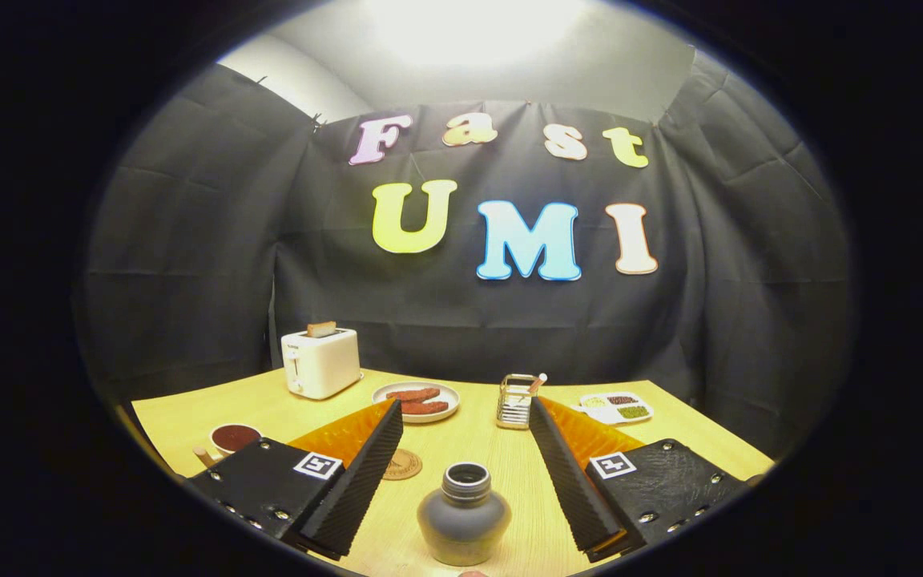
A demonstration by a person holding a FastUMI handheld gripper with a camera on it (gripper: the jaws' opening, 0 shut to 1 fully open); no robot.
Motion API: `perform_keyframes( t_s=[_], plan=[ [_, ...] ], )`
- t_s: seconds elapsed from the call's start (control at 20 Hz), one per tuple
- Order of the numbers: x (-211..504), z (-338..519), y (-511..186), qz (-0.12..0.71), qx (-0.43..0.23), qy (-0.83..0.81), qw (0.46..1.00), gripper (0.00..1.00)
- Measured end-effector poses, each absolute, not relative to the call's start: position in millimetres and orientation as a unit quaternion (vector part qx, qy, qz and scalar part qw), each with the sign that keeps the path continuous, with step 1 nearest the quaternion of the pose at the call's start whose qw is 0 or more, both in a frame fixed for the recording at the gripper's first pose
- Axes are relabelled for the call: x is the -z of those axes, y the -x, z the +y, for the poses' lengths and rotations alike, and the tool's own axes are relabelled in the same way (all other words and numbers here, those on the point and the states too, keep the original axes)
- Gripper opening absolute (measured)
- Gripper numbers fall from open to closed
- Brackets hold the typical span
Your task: Take the bottle from table, then pour the juice into the cup, finally place the bottle on the coaster
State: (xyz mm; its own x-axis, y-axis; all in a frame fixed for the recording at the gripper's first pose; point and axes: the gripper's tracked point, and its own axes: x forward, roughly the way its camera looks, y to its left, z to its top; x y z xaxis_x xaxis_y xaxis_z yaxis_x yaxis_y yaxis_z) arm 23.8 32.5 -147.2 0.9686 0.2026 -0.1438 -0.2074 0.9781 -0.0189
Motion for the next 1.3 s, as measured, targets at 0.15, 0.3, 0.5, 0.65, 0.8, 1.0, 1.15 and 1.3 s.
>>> perform_keyframes(
  t_s=[0.15, 0.3, 0.5, 0.65, 0.8, 1.0, 1.15, 1.3],
  plan=[
    [173, 33, -23, 0.102, -0.106, 0.018, 0.989, 0.97],
    [195, 33, -20, 0.128, -0.108, 0.020, 0.986, 0.97],
    [223, 31, -12, 0.159, -0.107, 0.028, 0.981, 0.97],
    [240, 28, -6, 0.179, -0.106, 0.030, 0.978, 0.97],
    [255, 26, -1, 0.198, -0.102, 0.031, 0.974, 0.97],
    [271, 24, 6, 0.219, -0.100, 0.036, 0.970, 0.97],
    [279, 26, 12, 0.231, -0.104, 0.039, 0.967, 0.97],
    [286, 29, 15, 0.239, -0.109, 0.045, 0.964, 0.97]
  ],
)
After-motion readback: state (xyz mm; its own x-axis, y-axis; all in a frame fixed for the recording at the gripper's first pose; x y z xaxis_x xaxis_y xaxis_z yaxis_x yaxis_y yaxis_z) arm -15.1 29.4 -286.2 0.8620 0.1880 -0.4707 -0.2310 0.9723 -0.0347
